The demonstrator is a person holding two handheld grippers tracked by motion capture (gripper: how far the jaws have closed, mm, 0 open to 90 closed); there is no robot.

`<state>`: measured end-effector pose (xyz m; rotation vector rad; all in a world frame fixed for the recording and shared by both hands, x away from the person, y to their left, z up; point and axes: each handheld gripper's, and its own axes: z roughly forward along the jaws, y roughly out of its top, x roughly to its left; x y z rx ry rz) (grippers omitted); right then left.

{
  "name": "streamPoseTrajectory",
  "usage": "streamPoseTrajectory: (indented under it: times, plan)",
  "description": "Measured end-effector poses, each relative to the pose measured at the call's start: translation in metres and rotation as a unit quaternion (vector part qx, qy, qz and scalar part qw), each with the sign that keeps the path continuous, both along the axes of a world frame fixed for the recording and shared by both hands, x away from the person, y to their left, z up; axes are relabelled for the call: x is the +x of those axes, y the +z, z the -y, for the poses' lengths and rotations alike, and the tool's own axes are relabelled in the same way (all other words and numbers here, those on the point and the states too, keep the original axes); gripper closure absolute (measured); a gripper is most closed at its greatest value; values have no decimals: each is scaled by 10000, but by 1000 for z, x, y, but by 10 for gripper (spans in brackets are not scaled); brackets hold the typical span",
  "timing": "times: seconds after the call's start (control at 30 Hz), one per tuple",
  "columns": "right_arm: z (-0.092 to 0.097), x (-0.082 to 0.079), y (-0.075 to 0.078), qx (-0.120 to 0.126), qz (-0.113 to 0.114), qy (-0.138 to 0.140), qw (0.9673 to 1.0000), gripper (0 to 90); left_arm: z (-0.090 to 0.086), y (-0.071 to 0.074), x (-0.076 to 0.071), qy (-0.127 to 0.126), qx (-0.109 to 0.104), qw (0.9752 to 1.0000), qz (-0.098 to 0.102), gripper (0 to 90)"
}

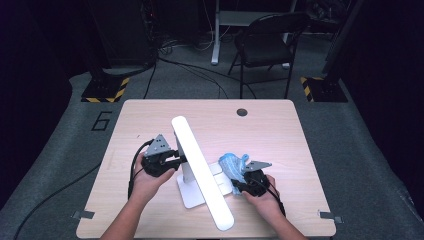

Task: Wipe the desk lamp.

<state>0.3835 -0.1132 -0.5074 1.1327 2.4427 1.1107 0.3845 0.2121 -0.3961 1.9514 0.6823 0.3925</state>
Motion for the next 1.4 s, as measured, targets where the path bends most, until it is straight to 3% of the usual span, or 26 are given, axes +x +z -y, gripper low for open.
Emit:
streamPoseTrajectory:
  times: [0.27, 0.37, 0.53, 1.0, 1.4]
  plan:
    - [6, -16, 2, 17, -66, 99, 9999, 678, 0, 0, 0, -64, -15, 10000, -8, 729]
    - [6, -17, 2, 18, -23, 60, 10000, 677, -3, 0, 3, -200, -72, 9997, -114, 733]
    - [4, -14, 0, 67, 3, -46, 10000, 678, -4, 0, 3, -277, -101, 9995, -127, 740]
    - [-3, 8, 1, 215, -81, -138, 9996, 677, -5, -1, 6, -417, -163, 9988, -199, 742]
    - [-18, 34, 2, 213, 34, -224, 9995, 677, -5, -1, 6, -428, -190, 9987, -211, 741]
